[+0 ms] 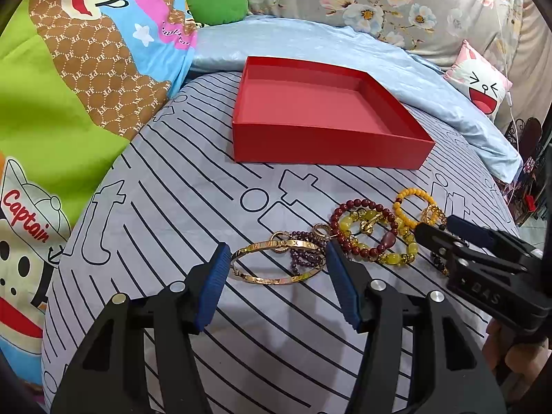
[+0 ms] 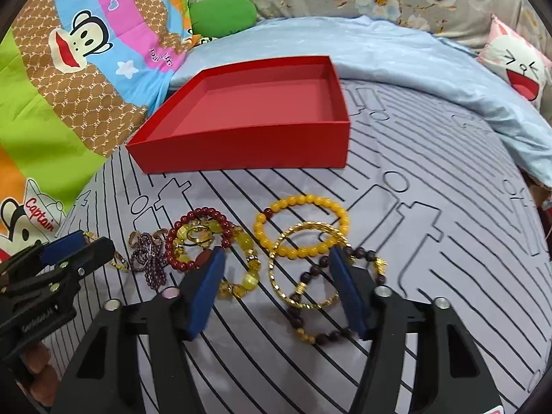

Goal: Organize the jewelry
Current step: 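Move left tool to the thin gold bangle while right tool approaches the gold chain bangle, then close left tool on the thin gold bangle while right tool grasps the gold chain bangle, then carry both bangles into the red tray and open both tools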

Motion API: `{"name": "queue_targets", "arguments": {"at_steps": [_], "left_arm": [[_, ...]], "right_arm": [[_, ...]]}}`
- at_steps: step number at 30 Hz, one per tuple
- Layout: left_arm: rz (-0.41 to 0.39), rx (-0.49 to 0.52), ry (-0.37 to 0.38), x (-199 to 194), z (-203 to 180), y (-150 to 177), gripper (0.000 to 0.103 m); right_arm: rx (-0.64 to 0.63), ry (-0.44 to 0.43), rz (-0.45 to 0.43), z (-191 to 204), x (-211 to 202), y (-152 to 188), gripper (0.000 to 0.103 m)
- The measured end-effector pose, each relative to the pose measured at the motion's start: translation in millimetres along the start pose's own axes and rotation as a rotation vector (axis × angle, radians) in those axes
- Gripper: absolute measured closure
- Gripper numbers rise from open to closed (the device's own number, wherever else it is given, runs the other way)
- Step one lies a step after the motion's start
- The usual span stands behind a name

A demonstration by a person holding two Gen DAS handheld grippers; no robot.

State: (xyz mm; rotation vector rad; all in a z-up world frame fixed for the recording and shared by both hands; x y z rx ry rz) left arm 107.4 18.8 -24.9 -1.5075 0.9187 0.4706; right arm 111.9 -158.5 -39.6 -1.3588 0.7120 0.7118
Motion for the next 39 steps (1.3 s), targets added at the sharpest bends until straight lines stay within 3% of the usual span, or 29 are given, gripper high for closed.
{"name": "queue_targets", "arguments": {"at_steps": [2,6,10,16,27,32,39], "left_arm": [[0.0,0.0,0.001,-0.3,-0.2,-0.2,0.048],[0.002,-0.001,0.003,0.2,-1.5,-0.4,0.048],[0.003,-0.001,0.002,0.3,-1.4,-0.6,0.048],[0.0,-0.007,0.007,-0.8,-2.2,-1.1,0.049],[-0.055,0.015,0.017,-28.1,-8.1,-16.7,0.049],[-0.083,0.043,0.008,-28.4,-12.5,-47.8,0.049],[-0.155,0.118,-0.015,-2.3,-25.6,-130.0,0.049]], "right_arm": [[0.011,-0.016,0.018,-0.3,5.8,0.6,0.064],[0.027,-0.045,0.036,-0.3,8.8,1.7,0.096],[0.034,-0.072,-0.009,0.0,-8.1,-4.0,0.098],[0.154,-0.183,-0.063,-12.3,-40.6,-21.2,0.098],[0.117,-0.139,-0.103,-10.8,-61.0,-29.9,0.098],[0.089,-0.123,-0.105,-11.2,-54.2,-48.9,0.098],[0.021,-0.086,-0.095,-10.3,-17.5,-119.0,0.098]]}}
Point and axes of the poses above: each gripper's, at about its wrist camera, not at the fingertips, and x roughly the way its jaws point, z to its left, y to its underside, the point moved 7 cm from there along x, roughly the way its jaws point, and after that the axes turned 4 degrees about y, right-handed, at the moved point
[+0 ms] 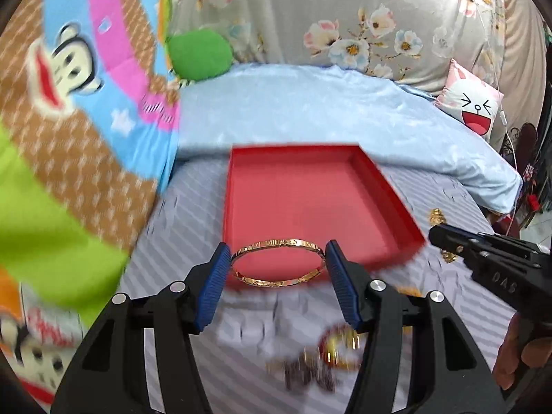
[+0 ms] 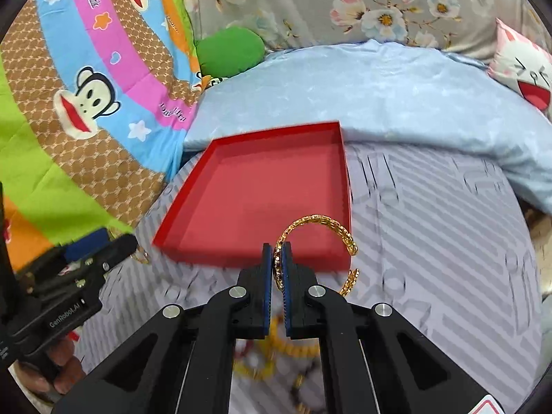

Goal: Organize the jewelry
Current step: 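Carry both bangles into the red tray and open both tools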

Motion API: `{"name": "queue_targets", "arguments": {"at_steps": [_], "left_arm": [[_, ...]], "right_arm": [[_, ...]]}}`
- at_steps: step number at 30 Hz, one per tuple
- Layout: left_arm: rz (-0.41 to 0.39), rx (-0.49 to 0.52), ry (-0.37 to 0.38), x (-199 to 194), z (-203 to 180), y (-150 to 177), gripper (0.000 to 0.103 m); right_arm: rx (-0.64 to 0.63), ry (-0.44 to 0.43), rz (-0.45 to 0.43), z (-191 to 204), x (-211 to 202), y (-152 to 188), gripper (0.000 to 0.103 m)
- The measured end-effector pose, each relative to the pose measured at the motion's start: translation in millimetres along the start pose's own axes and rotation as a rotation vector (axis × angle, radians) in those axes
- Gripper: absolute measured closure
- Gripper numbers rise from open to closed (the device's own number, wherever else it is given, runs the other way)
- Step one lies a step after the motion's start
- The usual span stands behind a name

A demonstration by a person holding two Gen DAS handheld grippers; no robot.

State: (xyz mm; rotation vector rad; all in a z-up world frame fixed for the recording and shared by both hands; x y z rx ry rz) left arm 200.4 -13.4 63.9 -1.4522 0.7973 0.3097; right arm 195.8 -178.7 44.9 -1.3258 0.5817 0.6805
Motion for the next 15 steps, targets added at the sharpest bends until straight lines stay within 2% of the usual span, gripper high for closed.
{"name": "queue_targets", "arguments": {"at_steps": [5,8,10,15], "left_arm": [[0.0,0.022,0.014,53.3,0.2,-50.0,0.049],[0.021,0.005,0.037,88.5,4.2,-71.3,0.049],[0.031,0.001,0.017,112.9,9.0,-83.3,0.049],[0.086,-0.007,0.029,157.9,14.5,-92.7,0.049]], "right_arm": [[-0.042,0.019,0.016,2.4,48.3,-53.4,0.097],[-0.064,0.022,0.056,5.3,83.4,-78.1,0.097],[-0.062,0.018,0.091,6.2,105.6,-88.5,0.095],[-0.036,0.019,0.175,0.3,153.5,-99.8,0.091]]}}
Point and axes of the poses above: each gripper's, at about its wrist camera, not at the fingertips, and x roughly the way its jaws point, z to its left, y to its underside, the point moved 7 cm from there along x, roughly the way its jaws point, and after that the axes turned 4 degrees about y, right-handed, at the moved point
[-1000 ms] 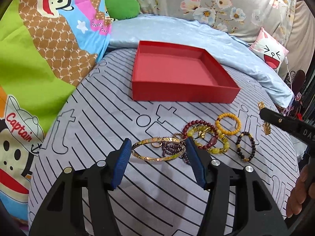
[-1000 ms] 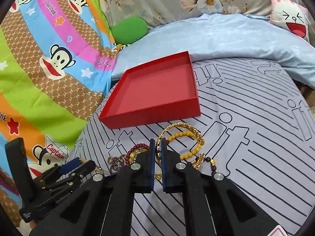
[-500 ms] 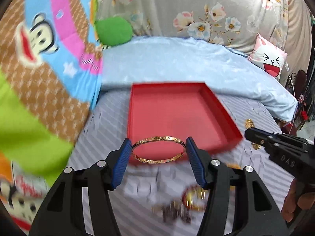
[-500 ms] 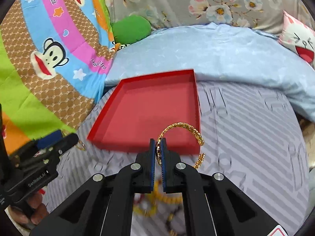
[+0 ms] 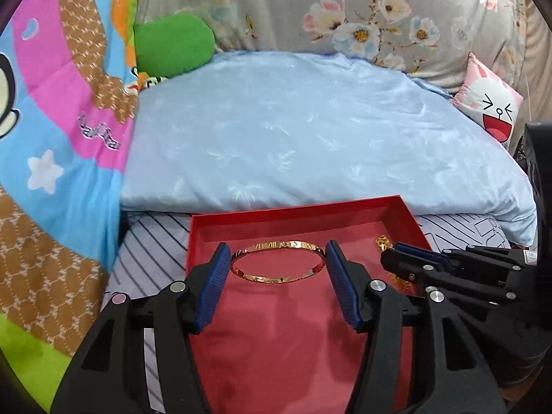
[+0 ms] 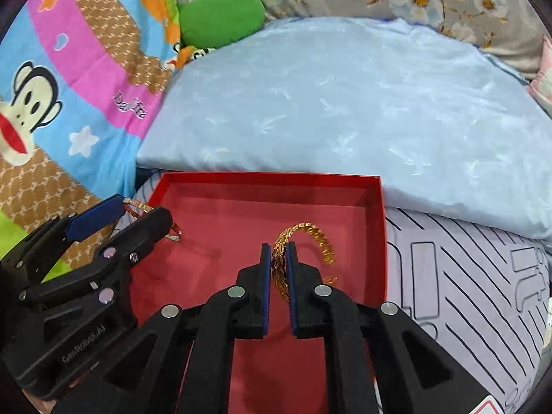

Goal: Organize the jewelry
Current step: 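Carry both bangles into the red tray and open both tools, then withdraw both tools from the tray back over the remaining bracelets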

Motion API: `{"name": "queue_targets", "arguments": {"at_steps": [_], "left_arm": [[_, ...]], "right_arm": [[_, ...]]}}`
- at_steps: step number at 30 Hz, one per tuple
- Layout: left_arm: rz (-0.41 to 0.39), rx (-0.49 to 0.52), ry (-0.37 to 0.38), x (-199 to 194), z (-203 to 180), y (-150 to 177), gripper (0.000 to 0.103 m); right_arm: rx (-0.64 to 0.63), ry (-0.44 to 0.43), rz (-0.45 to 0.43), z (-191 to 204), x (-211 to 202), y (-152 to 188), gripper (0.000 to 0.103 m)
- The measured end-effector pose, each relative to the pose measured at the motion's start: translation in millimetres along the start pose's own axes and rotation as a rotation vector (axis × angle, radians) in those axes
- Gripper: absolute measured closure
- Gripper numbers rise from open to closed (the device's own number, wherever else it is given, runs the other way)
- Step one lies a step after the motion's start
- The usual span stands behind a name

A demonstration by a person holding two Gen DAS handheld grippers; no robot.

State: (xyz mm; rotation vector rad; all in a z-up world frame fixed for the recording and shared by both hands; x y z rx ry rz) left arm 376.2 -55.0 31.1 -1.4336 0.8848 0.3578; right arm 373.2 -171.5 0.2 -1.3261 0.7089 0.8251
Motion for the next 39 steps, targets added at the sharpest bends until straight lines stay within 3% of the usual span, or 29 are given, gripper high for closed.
{"name": "queue_targets", "arguments": {"at_steps": [5,8,10,13,15,21,27,39], "left_arm": [[0.036,0.011,-0.02,27.9,4.5,3.3,0.048],[0.045,0.006,-0.02,34.2,6.3,6.7,0.047],[0.041,0.008,-0.03,33.2,6.4,6.5,0.035],[0.022,-0.008,-0.037,29.4,9.4,4.1,0.024],[0.011,-0.017,-0.046,23.9,12.4,2.3,0.023],[-0.026,-0.04,-0.033,-9.7,15.8,1.7,0.019],[-0.071,-0.045,-0.013,-63.3,10.8,20.4,0.018],[-0.078,-0.021,-0.026,-127.8,-6.9,86.7,0.018]], "right_arm": [[0.028,-0.002,0.031,-9.0,22.6,-3.1,0.09],[0.041,-0.005,0.017,-14.8,21.5,-3.6,0.079],[0.054,-0.008,0.001,-18.1,17.7,-4.5,0.071],[0.059,-0.004,-0.019,-20.8,11.2,-5.4,0.07],[0.066,-0.01,-0.036,-21.2,3.2,-6.0,0.064],[0.05,0.006,-0.114,-23.4,-41.3,3.2,0.056],[0.054,0.01,-0.165,-26.4,-90.5,35.9,0.051],[0.074,0.011,-0.146,-15.9,-121.5,102.3,0.051]]}}
Point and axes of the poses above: each gripper's, at about its wrist camera, not at the fingertips, and x roughly the way its jaws point, z to its left, y to its underside, the point moved 7 cm from there along x, roughly the way its jaws point, and after that the axes turned 4 degrees about y, right-handed, at the moved point
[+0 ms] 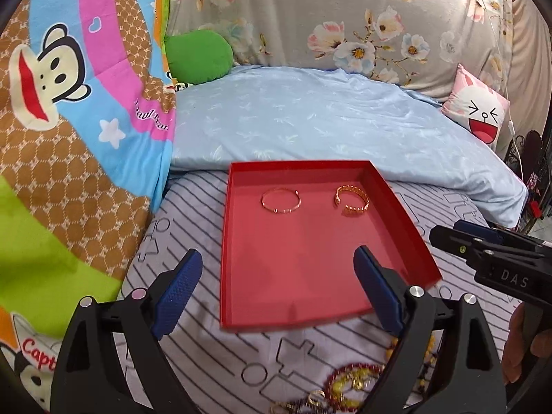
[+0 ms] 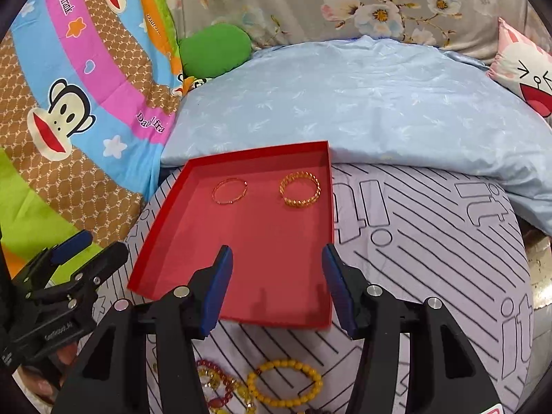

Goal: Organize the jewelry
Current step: 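Withdraw both tools from the tray back over the remaining bracelets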

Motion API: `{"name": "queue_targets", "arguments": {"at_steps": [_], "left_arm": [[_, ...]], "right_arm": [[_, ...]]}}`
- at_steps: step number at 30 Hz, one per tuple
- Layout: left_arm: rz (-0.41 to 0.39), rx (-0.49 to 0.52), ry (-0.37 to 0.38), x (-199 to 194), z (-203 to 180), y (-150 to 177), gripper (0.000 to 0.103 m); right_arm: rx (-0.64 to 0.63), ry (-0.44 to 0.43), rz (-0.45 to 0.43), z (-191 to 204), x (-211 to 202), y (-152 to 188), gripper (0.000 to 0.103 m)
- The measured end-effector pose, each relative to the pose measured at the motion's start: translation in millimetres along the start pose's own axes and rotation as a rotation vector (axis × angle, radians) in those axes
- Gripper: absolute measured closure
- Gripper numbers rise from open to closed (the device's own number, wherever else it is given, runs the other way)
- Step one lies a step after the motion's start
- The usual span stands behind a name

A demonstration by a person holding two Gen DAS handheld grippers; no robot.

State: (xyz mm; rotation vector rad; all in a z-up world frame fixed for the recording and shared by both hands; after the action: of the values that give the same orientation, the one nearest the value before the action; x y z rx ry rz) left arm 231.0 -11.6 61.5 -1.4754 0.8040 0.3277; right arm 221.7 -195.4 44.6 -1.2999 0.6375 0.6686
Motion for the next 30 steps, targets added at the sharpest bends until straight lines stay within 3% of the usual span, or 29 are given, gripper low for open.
{"name": "queue_targets", "arguments": {"at_steps": [20,30], "left_arm": [[0.121,-0.061,0.006,-29.9,-3.9,116.3,0.018],[0.153,-0.055,0.037,-36.1,-26.5,149.2,0.025]], "right_arm": [[-0.005,0.081,0.081,-24.9,-35.7,110.2,0.051],[0.038,0.071,0.126,-30.0,-42.3,150.1,0.051]]}}
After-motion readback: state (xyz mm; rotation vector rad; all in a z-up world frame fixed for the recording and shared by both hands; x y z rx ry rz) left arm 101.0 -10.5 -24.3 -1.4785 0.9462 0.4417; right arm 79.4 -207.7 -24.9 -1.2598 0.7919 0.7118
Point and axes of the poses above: each gripper's, at about its wrist camera, not at the fingertips, and x roughly the way its jaws point, z to its left, y to its underside, the point moved 7 cm from there along x, roughly the way its jaws point, and after that the axes turned 4 degrees about y, right-handed, at the moved point
